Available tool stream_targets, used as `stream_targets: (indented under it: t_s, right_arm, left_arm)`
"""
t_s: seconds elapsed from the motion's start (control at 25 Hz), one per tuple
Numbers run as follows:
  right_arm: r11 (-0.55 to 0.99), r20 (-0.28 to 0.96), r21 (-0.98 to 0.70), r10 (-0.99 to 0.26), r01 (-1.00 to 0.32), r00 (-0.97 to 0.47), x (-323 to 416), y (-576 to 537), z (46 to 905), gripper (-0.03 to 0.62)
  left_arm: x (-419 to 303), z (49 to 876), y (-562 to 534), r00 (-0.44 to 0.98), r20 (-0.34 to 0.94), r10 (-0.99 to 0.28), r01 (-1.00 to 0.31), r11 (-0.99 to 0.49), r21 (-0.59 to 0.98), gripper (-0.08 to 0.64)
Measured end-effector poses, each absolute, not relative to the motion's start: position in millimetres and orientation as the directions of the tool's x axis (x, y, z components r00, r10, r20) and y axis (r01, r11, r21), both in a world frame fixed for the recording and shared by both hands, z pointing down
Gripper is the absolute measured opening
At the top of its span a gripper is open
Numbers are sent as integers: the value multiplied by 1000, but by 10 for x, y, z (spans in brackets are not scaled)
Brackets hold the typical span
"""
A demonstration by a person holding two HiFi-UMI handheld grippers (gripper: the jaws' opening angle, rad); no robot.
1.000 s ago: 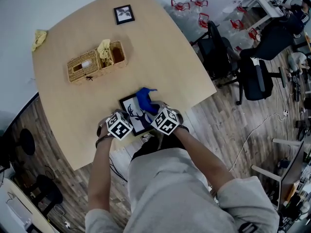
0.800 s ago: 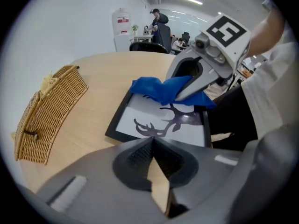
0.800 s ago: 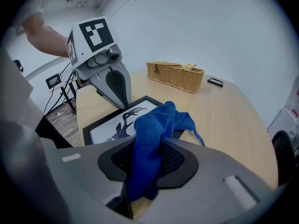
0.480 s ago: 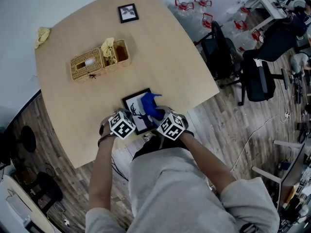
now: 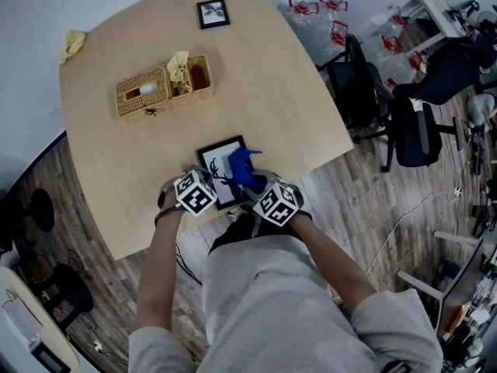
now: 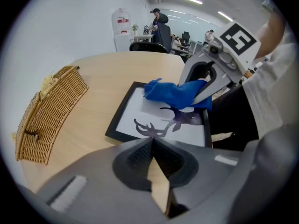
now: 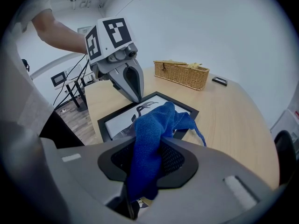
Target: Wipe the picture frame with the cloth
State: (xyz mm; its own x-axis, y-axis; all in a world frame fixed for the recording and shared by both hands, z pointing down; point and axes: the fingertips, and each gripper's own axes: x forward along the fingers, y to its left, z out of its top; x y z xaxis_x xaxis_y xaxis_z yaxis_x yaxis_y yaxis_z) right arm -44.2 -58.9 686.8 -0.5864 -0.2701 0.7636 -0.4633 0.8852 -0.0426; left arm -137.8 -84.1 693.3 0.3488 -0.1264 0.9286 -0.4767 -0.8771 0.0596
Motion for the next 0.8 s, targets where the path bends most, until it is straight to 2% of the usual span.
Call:
stream_targets:
  t_s: [0.8]
  right_arm:
    - [874, 757, -100, -244, -476, -606, -386, -418, 6862, 103]
  left_arm:
    - [-1367, 6927, -848, 353, 924, -147, -500, -865, 53, 54]
